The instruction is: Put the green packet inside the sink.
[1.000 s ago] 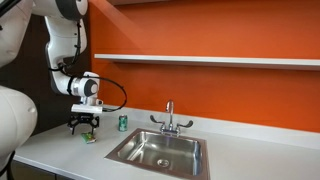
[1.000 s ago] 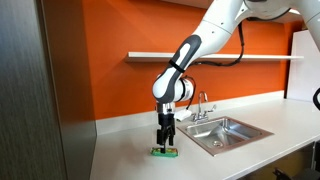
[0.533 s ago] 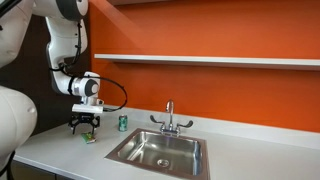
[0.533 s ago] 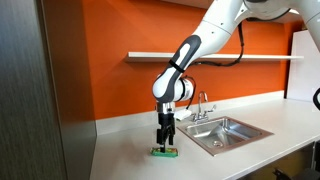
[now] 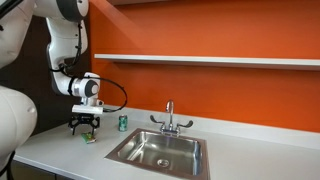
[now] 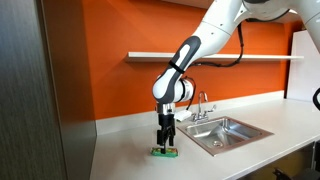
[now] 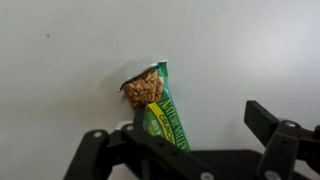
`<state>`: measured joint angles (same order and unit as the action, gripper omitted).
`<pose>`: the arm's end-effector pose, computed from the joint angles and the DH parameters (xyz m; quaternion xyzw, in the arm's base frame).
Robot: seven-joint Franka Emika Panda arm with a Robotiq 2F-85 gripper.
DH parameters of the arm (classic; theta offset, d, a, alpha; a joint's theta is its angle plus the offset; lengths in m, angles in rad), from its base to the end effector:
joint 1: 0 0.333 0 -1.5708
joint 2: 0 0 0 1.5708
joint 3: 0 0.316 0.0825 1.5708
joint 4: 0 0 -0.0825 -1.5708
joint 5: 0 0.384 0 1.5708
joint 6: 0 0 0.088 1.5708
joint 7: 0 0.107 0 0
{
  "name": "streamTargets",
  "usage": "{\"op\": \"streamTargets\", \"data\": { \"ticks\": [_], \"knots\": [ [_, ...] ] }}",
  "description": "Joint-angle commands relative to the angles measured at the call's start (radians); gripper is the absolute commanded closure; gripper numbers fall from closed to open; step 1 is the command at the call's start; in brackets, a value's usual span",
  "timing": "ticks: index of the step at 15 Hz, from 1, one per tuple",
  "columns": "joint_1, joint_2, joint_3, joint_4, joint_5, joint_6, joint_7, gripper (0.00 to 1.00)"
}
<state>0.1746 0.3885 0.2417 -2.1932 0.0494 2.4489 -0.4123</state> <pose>0.4969 0.2225 0.2010 -0.9221 -0.3773 0.0617 0.0603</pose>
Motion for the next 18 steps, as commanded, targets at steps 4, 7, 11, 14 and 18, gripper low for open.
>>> {"op": "streamTargets", "data": {
  "ticks": [4,7,11,14,18],
  "knots": [
    [-0.012,0.011,0.007,0.011,-0.065,-0.001,-0.031,0.0],
    [-0.013,0.018,0.012,0.012,-0.116,0.017,-0.079,0.0],
    [-0.023,0.033,0.024,0.017,-0.134,0.05,-0.136,0.0],
    [-0.028,0.05,0.031,0.026,-0.133,0.077,-0.166,0.0],
    [-0.031,0.079,0.031,0.048,-0.137,0.097,-0.191,0.0]
  ]
}}
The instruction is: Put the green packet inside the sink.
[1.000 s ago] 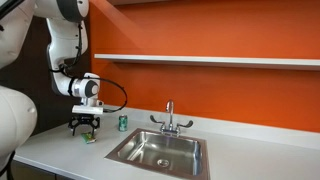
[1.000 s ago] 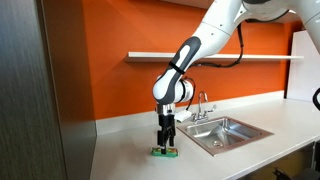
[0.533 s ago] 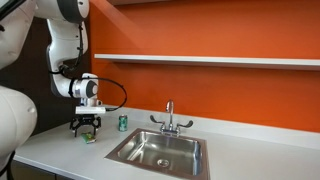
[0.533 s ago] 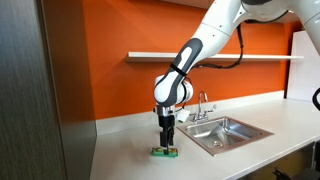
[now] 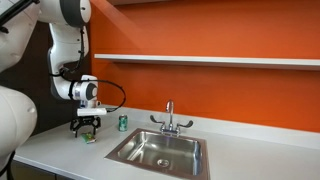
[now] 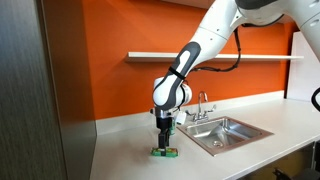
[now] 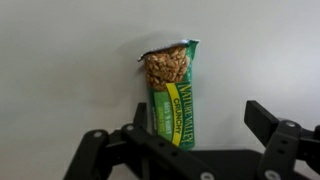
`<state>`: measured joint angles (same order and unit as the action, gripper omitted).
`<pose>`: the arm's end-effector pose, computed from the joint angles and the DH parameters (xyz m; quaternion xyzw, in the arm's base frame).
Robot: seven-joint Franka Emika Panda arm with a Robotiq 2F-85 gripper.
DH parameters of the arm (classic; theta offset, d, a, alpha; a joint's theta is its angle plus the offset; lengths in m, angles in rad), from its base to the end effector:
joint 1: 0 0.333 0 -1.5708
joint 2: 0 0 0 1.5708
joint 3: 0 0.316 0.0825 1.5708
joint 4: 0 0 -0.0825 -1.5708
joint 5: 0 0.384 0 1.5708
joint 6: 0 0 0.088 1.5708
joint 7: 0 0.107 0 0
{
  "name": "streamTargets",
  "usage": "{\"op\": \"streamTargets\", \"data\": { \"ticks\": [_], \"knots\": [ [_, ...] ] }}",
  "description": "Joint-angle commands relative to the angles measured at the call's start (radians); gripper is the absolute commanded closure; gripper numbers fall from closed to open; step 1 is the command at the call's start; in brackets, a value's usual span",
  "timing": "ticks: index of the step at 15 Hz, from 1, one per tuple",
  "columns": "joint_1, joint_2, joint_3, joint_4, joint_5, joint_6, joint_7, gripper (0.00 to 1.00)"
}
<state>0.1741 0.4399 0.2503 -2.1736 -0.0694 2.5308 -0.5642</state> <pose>0.5042 0.2316 0.1873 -0.8699 -0.4909 0.0308 0.0365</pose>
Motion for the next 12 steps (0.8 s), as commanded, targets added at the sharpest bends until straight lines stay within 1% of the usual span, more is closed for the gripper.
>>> {"op": "streamTargets", "data": {
  "ticks": [1,12],
  "knots": [
    [-0.03,0.035,0.02,0.033,-0.021,0.017,-0.042,0.0],
    [-0.039,0.075,0.016,0.065,-0.033,0.017,-0.056,0.0]
  ]
}}
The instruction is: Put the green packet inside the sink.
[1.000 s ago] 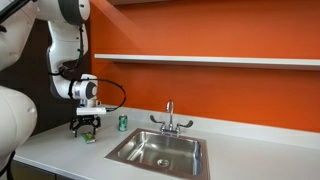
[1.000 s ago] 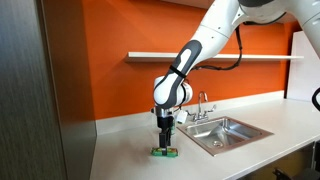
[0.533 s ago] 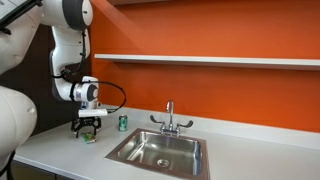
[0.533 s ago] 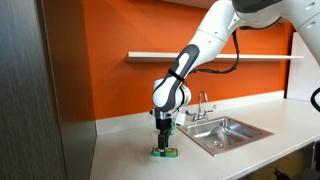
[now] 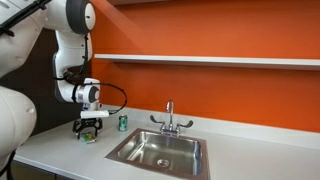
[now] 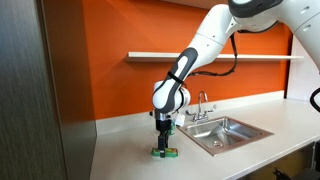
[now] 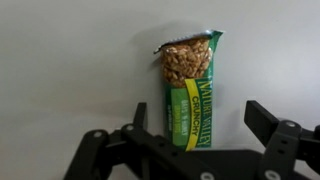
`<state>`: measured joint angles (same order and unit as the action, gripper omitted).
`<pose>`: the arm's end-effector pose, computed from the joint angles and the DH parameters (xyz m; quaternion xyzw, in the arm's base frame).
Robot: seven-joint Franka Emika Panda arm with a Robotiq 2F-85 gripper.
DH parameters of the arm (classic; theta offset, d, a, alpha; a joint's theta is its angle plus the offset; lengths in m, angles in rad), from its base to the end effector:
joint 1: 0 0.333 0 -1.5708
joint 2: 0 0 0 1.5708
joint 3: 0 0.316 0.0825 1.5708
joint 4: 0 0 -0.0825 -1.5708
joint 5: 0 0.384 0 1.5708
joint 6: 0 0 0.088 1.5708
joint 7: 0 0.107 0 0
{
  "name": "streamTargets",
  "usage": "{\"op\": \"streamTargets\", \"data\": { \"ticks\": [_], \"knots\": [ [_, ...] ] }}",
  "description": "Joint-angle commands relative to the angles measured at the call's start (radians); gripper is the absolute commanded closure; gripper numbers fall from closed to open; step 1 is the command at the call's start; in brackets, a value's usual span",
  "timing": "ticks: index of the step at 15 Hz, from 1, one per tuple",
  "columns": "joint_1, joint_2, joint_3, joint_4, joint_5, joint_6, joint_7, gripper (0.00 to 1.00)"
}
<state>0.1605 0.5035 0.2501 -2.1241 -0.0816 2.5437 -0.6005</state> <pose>0.5181 0.2294 0.1709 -0.8631 -0.5024 0.0288 0.0414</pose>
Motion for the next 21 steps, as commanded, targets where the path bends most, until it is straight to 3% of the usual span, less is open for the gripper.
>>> {"op": "streamTargets", "data": {
  "ticks": [1,8,9,10,12,13,17,19,21],
  "knots": [
    [-0.026,0.012,0.016,0.016,-0.02,0.005,-0.02,0.0],
    [-0.029,0.02,0.017,0.021,-0.018,0.004,-0.019,0.0],
    [-0.03,0.022,0.017,0.022,-0.018,0.003,-0.019,0.04],
    [-0.031,0.024,0.018,0.023,-0.018,0.003,-0.021,0.24],
    [-0.033,0.028,0.019,0.026,-0.015,0.003,-0.023,0.2],
    [-0.034,0.031,0.019,0.028,-0.015,0.003,-0.023,0.37],
    [-0.044,0.036,0.02,0.04,-0.012,0.004,-0.033,0.69],
    [-0.051,0.042,0.024,0.046,-0.006,0.003,-0.04,0.83],
    [-0.051,0.045,0.023,0.048,-0.004,0.0,-0.039,0.84]
  ]
}}
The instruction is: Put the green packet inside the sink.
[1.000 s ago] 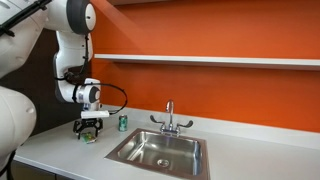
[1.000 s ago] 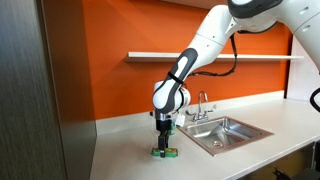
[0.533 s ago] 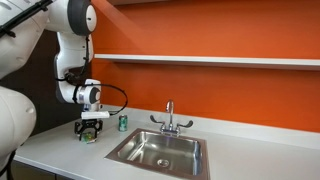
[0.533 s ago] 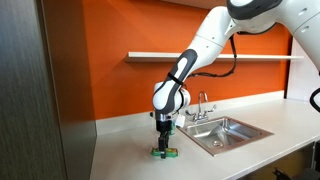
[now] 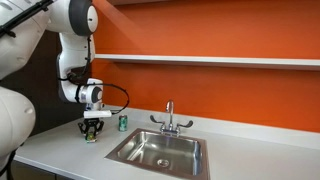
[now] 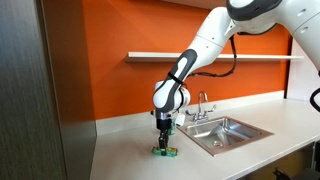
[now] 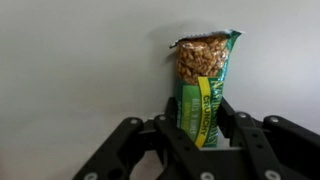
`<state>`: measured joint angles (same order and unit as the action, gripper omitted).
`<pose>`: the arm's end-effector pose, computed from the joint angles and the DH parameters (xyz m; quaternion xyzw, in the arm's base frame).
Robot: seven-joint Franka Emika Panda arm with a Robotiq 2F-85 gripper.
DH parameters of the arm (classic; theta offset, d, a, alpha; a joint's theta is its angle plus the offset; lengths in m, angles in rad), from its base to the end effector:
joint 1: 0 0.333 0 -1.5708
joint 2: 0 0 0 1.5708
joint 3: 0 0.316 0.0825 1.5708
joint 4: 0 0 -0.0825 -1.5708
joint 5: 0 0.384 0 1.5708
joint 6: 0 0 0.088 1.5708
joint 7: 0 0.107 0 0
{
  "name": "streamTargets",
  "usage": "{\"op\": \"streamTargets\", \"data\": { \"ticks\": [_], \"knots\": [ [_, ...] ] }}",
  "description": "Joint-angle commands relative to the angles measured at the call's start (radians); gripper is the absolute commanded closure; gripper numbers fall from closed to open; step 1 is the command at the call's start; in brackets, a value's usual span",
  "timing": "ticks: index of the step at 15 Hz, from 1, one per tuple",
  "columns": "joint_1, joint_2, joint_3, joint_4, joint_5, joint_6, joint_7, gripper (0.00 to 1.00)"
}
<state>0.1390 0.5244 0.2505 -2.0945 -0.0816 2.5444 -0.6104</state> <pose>0.5311 0.2210 0.1696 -0.8668 -0.4963 0.0229 0.0435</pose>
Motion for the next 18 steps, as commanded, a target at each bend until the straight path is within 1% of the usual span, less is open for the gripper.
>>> {"op": "streamTargets", "data": {
  "ticks": [1,12,18],
  "knots": [
    [-0.03,0.025,0.022,0.02,-0.001,-0.004,-0.025,0.84],
    [0.0,-0.059,0.011,0.011,-0.005,-0.053,0.061,0.84],
    [-0.002,-0.102,0.011,-0.006,0.002,-0.064,0.107,0.84]
  ]
}}
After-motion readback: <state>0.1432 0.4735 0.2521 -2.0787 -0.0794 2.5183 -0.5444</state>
